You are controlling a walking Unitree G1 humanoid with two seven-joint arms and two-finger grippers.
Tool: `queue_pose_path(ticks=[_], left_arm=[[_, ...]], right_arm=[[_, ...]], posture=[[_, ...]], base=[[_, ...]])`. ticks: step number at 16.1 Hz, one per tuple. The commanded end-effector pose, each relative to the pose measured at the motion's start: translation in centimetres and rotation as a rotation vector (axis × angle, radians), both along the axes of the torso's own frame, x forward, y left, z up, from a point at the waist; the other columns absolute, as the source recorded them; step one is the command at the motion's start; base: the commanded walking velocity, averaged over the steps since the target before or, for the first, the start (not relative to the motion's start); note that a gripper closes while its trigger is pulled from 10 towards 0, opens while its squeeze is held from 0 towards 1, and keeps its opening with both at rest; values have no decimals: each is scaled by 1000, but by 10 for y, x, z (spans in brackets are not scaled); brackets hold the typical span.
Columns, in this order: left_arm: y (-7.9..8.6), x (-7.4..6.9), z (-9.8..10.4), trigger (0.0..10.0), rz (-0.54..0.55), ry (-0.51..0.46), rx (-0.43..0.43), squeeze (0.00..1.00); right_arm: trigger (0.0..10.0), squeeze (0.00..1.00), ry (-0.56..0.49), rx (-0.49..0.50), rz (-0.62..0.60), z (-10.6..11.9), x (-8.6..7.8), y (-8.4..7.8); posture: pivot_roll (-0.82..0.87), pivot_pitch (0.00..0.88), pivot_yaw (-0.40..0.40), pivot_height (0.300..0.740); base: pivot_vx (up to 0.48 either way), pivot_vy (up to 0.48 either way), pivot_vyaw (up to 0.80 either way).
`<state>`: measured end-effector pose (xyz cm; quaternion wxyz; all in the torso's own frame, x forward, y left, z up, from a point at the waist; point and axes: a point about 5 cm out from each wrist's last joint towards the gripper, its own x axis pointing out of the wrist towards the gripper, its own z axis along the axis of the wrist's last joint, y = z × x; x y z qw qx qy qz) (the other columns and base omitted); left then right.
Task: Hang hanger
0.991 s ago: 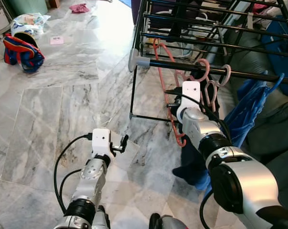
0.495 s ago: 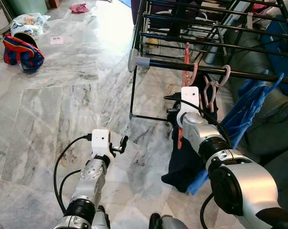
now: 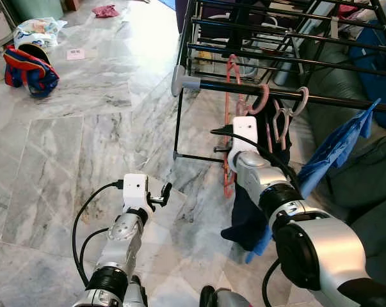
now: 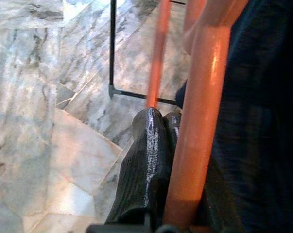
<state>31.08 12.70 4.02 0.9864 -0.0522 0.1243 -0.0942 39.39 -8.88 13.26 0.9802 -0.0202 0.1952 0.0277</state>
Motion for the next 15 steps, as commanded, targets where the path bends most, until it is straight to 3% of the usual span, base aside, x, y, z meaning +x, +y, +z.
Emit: queue_pose_path(ticks=[1, 9, 15], left_arm=[[-3, -3, -5, 10000, -4, 29, -4, 0], [-3, -3, -6, 10000, -11, 37, 3, 0], [-4, -3, -6, 10000, -16, 38, 6, 0]], right_arm=[[10000, 0, 4, -2, 15, 1, 0, 5], [10000, 0, 14, 16, 28, -4, -2, 8], [10000, 0, -67, -8, 46, 16, 6, 6]], posture=[[145, 210, -121, 740], [146, 209, -114, 740], [147, 204, -111, 740]], base=[[0, 0, 0], [0, 0, 0], [0, 0, 0]])
